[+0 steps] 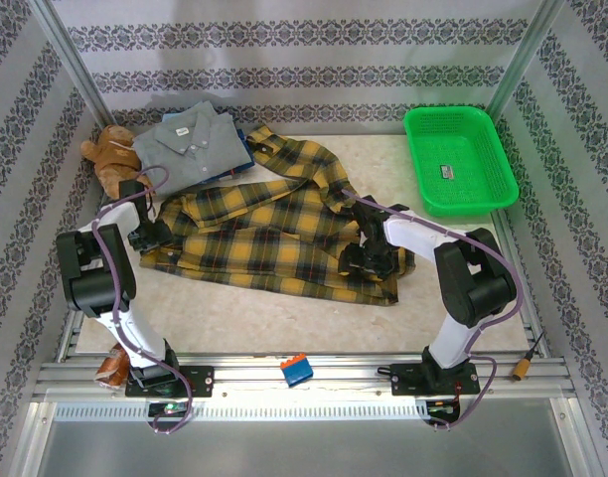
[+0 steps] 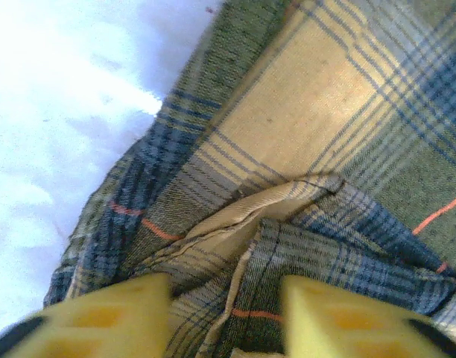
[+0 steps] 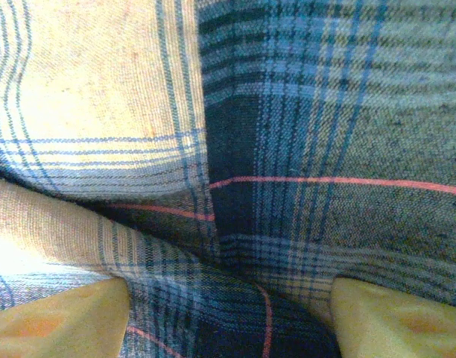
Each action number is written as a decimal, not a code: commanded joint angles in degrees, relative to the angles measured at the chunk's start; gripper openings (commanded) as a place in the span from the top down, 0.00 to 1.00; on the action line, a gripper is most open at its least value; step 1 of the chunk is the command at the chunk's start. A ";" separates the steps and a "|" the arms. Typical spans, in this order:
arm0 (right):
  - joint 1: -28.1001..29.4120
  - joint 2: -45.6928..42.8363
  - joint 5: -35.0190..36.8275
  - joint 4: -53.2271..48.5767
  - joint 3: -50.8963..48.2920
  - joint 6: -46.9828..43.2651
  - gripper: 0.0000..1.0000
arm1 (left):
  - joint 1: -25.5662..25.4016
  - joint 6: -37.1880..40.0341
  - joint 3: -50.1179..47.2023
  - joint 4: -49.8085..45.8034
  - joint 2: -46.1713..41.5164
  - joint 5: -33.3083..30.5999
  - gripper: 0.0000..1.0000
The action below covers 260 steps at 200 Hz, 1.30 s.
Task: Fold and stack the long sleeve shirts
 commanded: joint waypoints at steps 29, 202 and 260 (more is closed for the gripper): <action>1.62 -0.77 9.39 -4.14 -2.62 2.28 0.29 | -3.81 -10.95 -4.90 1.16 -10.93 2.94 0.40; 9.17 -9.26 23.64 -18.48 -12.35 10.45 0.30 | -6.71 -32.39 -33.41 -5.52 -30.90 8.83 0.42; 9.34 -13.84 25.69 -21.78 -8.04 8.39 0.23 | -7.70 -35.42 -27.62 -14.98 -40.75 9.75 0.31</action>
